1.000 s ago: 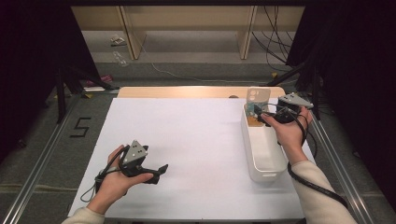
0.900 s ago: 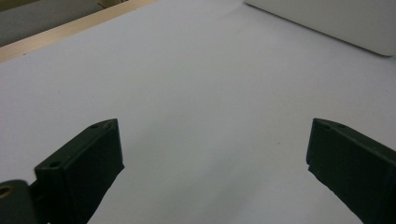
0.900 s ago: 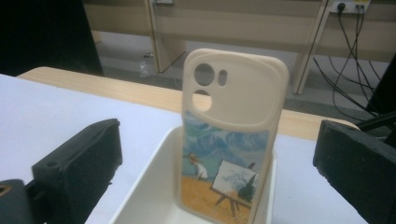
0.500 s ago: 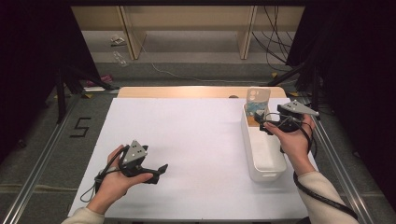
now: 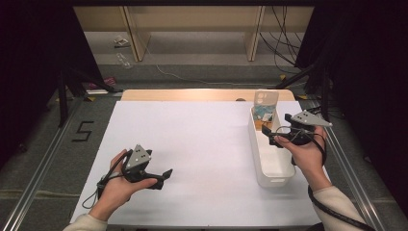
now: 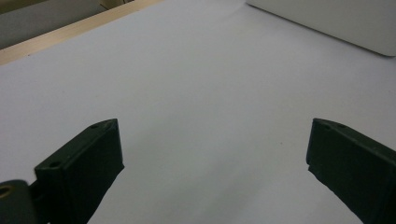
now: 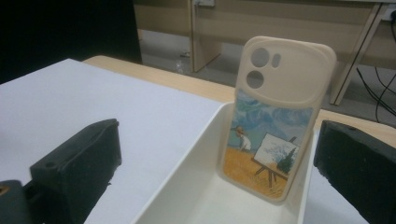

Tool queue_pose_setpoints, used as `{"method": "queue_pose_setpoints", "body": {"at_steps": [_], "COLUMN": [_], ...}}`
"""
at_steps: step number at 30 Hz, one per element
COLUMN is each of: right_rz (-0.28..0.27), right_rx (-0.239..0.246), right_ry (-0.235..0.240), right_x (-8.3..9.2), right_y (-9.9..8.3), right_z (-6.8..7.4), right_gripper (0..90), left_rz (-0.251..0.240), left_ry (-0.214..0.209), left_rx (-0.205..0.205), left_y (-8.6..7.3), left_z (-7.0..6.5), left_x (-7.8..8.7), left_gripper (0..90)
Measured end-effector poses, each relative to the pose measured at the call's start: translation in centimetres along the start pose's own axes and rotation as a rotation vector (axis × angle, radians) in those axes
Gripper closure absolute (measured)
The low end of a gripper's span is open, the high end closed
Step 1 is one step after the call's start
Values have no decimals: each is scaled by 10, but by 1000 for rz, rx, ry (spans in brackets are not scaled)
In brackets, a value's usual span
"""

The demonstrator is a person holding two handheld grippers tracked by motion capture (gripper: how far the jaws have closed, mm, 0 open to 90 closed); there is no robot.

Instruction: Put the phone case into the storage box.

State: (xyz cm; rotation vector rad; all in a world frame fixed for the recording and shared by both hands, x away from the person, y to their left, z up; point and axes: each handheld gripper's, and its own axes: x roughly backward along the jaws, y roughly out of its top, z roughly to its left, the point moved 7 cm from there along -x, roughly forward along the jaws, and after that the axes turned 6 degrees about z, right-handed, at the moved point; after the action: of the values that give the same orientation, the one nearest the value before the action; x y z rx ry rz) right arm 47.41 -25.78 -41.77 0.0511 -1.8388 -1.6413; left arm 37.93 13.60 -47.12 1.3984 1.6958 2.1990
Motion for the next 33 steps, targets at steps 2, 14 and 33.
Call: {"method": "queue_pose_setpoints", "body": {"at_steps": [2, 14, 33], "right_rz": [-5, -11, -8], "right_rx": [5, 29, 78], "right_ry": [10, 41, 125], "right_x": [2, 11, 30], "right_y": [0, 1, -9], "right_z": [2, 12, 24], "right_gripper": [13, 15, 43], "left_rz": [0, 1, -5], "left_ry": [0, 1, 4], "left_rx": [0, 0, -5], "left_y": [0, 0, 0], "left_z": [0, 0, 1], "left_x": [0, 0, 2], "left_gripper": [29, 29, 28]}}
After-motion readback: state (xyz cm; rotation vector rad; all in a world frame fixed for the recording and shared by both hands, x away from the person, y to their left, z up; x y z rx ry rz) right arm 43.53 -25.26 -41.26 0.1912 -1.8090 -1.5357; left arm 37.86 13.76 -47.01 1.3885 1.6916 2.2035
